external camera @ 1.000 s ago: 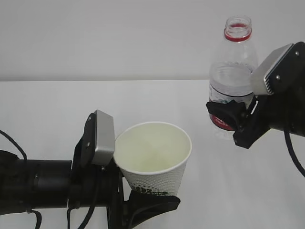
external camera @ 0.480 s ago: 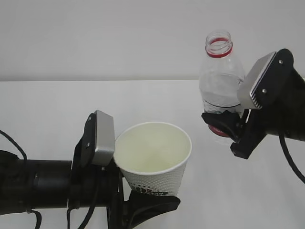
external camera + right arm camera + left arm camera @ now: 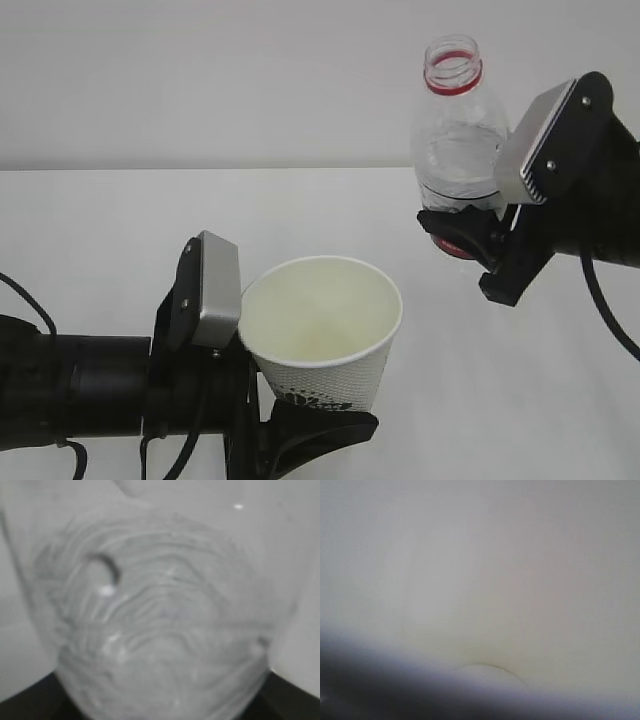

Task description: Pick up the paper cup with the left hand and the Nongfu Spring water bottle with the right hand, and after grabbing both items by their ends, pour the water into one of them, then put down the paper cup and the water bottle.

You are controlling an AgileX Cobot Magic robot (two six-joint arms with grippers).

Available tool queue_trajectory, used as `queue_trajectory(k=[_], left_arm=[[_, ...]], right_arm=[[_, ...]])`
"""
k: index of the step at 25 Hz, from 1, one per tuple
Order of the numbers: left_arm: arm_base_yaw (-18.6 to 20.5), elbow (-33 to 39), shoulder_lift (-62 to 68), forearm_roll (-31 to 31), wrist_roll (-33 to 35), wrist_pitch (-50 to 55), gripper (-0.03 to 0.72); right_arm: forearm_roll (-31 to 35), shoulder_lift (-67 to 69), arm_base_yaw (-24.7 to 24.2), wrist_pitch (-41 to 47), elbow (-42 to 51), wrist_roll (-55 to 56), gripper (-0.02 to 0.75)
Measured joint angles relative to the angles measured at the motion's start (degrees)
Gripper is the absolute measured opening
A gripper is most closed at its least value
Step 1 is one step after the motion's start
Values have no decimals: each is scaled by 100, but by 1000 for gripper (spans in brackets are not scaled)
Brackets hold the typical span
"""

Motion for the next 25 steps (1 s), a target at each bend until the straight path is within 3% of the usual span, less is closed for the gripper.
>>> queue_trajectory(k=[7, 13, 25], left_arm=[[0, 0, 0, 34, 0, -8, 527], [0, 0, 0, 34, 0, -8, 526], [0, 0, 0, 223, 0, 2, 526]], right_arm=[[-163, 287, 59, -96, -59, 0, 477], [-163, 535, 579, 107, -292, 0, 477], [-231, 609, 615, 108, -382, -268, 477]])
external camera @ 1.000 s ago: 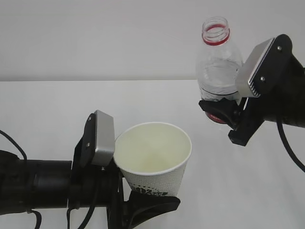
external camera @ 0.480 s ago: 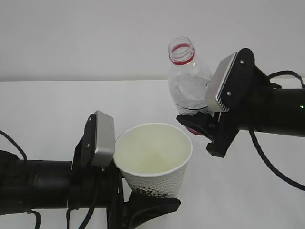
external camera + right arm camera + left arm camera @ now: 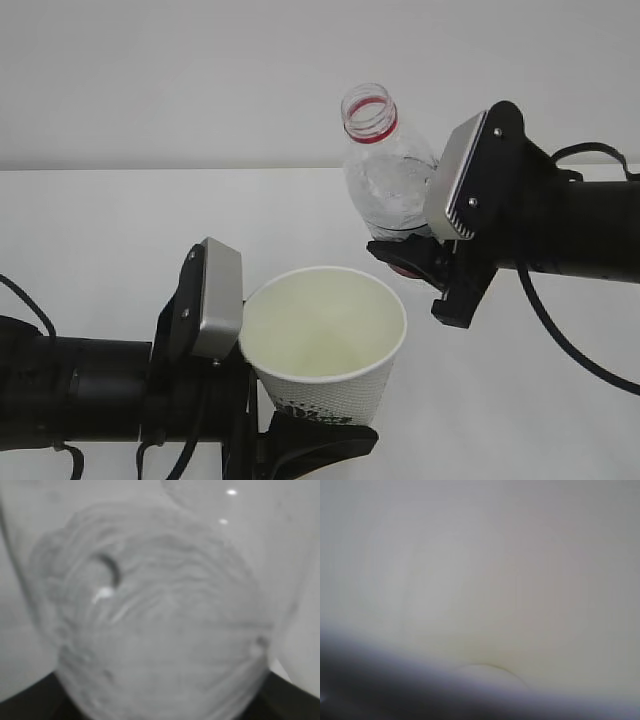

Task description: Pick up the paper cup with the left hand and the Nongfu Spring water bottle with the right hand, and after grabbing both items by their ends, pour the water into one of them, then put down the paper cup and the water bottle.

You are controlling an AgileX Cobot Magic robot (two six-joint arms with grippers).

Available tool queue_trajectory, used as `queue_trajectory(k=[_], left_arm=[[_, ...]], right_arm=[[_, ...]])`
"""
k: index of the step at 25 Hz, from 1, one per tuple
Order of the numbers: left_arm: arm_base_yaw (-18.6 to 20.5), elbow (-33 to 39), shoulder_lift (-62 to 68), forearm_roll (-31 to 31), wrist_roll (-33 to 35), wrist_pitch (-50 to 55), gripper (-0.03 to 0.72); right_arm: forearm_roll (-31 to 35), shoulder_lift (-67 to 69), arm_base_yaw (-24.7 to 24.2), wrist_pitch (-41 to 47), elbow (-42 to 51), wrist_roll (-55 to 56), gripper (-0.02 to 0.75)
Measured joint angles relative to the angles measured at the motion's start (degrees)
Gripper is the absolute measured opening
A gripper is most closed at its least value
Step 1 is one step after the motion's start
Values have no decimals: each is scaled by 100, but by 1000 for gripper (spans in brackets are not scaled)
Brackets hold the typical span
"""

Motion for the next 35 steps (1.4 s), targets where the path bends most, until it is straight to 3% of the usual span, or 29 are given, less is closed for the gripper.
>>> queue_trajectory(k=[35], left_arm=[[0, 0, 0, 28, 0, -81, 517]], right_arm=[[122, 10, 0, -27, -200, -1554, 477]])
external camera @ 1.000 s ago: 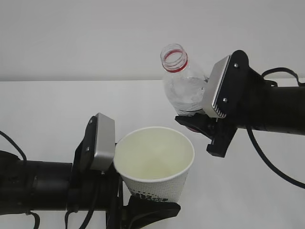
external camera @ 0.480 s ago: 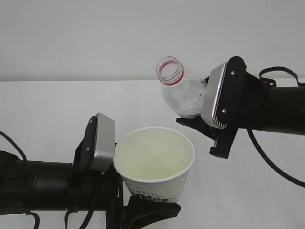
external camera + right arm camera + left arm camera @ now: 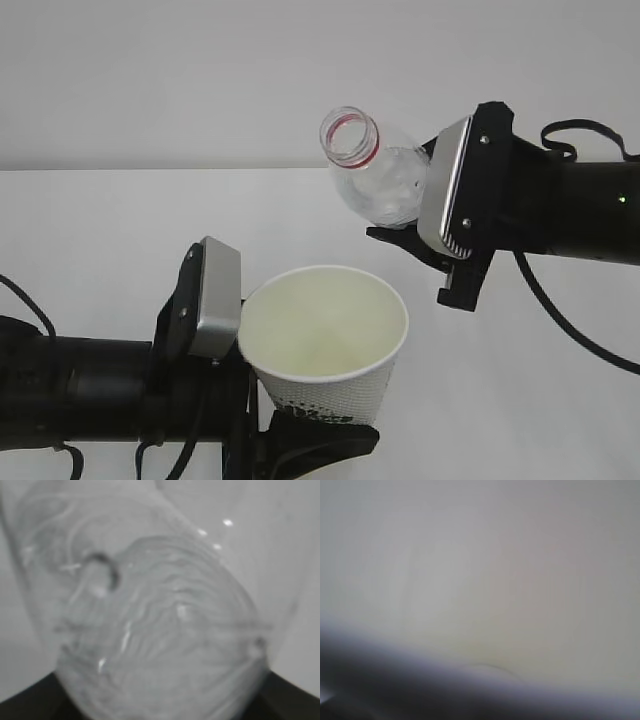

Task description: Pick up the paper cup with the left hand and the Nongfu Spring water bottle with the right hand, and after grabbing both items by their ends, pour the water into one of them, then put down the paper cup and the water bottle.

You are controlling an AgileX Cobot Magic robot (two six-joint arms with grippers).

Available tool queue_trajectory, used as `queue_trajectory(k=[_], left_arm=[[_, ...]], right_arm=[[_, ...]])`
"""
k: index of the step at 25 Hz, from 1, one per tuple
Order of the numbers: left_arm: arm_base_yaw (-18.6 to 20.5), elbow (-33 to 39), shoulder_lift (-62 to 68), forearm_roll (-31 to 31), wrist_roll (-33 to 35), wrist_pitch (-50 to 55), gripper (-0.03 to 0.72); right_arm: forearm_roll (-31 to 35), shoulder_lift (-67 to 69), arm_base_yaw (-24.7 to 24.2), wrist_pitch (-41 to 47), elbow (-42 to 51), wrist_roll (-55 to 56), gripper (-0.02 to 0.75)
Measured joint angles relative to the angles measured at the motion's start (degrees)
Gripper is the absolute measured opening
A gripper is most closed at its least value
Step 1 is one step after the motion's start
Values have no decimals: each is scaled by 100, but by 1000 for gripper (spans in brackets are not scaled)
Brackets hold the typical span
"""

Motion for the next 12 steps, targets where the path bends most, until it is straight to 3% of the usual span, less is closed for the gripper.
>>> queue_trajectory(k=[12], left_arm=[[0, 0, 0, -46, 0, 0, 517]], right_arm=[[272, 0, 0, 0, 0, -789, 477]])
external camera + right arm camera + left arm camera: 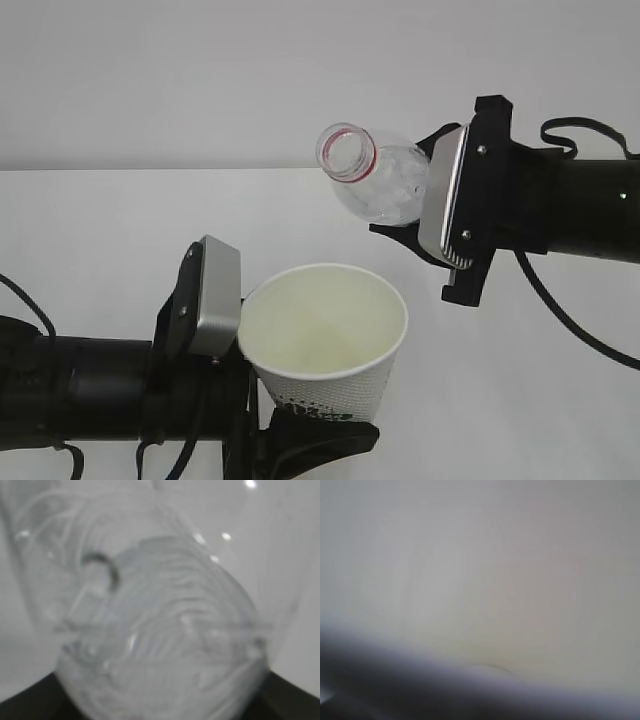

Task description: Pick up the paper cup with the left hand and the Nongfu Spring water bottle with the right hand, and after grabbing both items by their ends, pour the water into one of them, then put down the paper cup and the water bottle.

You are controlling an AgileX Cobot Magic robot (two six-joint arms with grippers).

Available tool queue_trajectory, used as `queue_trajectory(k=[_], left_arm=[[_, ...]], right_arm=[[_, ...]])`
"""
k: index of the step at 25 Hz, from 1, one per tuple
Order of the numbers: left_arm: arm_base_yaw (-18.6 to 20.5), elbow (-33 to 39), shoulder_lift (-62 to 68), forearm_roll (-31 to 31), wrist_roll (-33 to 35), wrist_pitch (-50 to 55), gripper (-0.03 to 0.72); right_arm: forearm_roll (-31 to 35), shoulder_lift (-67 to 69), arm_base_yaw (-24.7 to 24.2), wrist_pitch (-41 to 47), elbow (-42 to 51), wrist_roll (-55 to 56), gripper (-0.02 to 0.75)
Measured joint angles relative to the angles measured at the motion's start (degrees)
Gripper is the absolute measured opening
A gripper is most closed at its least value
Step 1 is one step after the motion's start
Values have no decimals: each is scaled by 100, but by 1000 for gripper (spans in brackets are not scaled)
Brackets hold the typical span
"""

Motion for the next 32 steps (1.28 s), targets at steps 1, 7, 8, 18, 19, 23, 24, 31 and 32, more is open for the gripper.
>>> queue_trajectory(k=[1, 7, 8, 18, 19, 23, 24, 31, 32], left_arm=[[0, 0, 0, -12, 0, 0, 517], [0, 0, 0, -167, 0, 0, 517], [0, 0, 0, -167, 0, 0, 517], [0, 0, 0, -167, 0, 0, 517], [0, 0, 0, -167, 0, 0, 517], [0, 0, 0, -167, 0, 0, 517], [0, 0, 0, -167, 0, 0, 517], [0, 0, 0, -167, 0, 0, 517], [0, 0, 0, -167, 0, 0, 517]], right_arm=[[41, 0, 0, 0, 0, -59, 477], [320, 0, 0, -156, 0, -552, 477], [372, 0, 0, -203, 0, -601, 477], [686, 0, 4, -300, 0, -1387, 477], [695, 0, 4, -300, 0, -1453, 477], [786, 0, 4, -300, 0, -1686, 477], [796, 0, 4, -300, 0, -1745, 477], [851, 0, 13, -300, 0, -2010, 477], [851, 0, 13, -300, 0, -2052, 477]])
